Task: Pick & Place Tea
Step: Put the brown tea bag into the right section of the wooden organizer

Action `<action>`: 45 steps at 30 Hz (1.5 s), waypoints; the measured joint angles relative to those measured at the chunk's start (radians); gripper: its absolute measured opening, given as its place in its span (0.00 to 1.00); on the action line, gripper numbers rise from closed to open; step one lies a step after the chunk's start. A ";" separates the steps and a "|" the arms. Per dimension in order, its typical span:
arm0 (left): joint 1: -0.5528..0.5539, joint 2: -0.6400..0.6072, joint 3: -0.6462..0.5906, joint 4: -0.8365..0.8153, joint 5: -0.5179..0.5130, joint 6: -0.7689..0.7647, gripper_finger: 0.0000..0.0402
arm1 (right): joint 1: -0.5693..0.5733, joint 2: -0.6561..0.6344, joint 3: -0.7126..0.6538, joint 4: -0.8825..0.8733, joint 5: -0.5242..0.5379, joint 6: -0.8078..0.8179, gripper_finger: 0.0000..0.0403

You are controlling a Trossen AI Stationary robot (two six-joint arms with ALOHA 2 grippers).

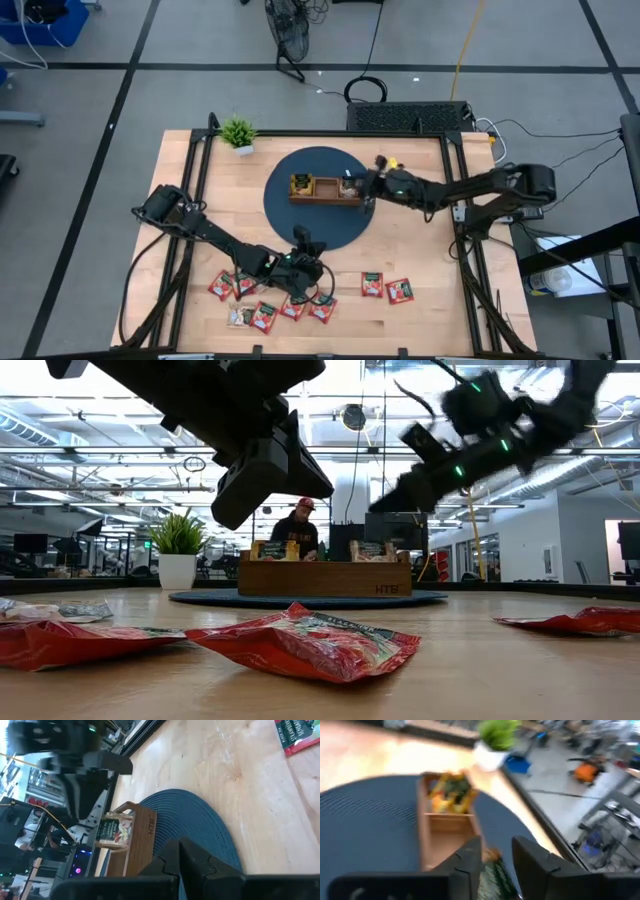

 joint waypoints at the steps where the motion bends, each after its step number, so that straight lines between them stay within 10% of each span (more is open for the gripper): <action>1: 0.002 0.000 0.000 0.001 0.000 0.002 0.02 | 0.016 -0.015 0.068 -0.152 -0.003 -0.024 0.18; 5: 0.016 0.000 0.000 0.003 0.010 0.003 0.01 | 0.055 0.007 0.390 -0.812 -0.035 -0.079 0.02; 9: 0.025 0.000 0.000 0.004 0.040 -0.008 0.06 | 0.053 0.097 0.548 -1.111 -0.094 -0.120 0.00; 32: 0.027 0.000 0.000 0.002 0.086 -0.022 0.01 | -0.038 0.382 0.567 -1.004 -0.073 -0.168 0.00; 45: 0.026 0.000 0.000 0.001 0.086 -0.035 0.11 | 0.036 0.386 0.542 -0.935 0.150 -0.141 0.00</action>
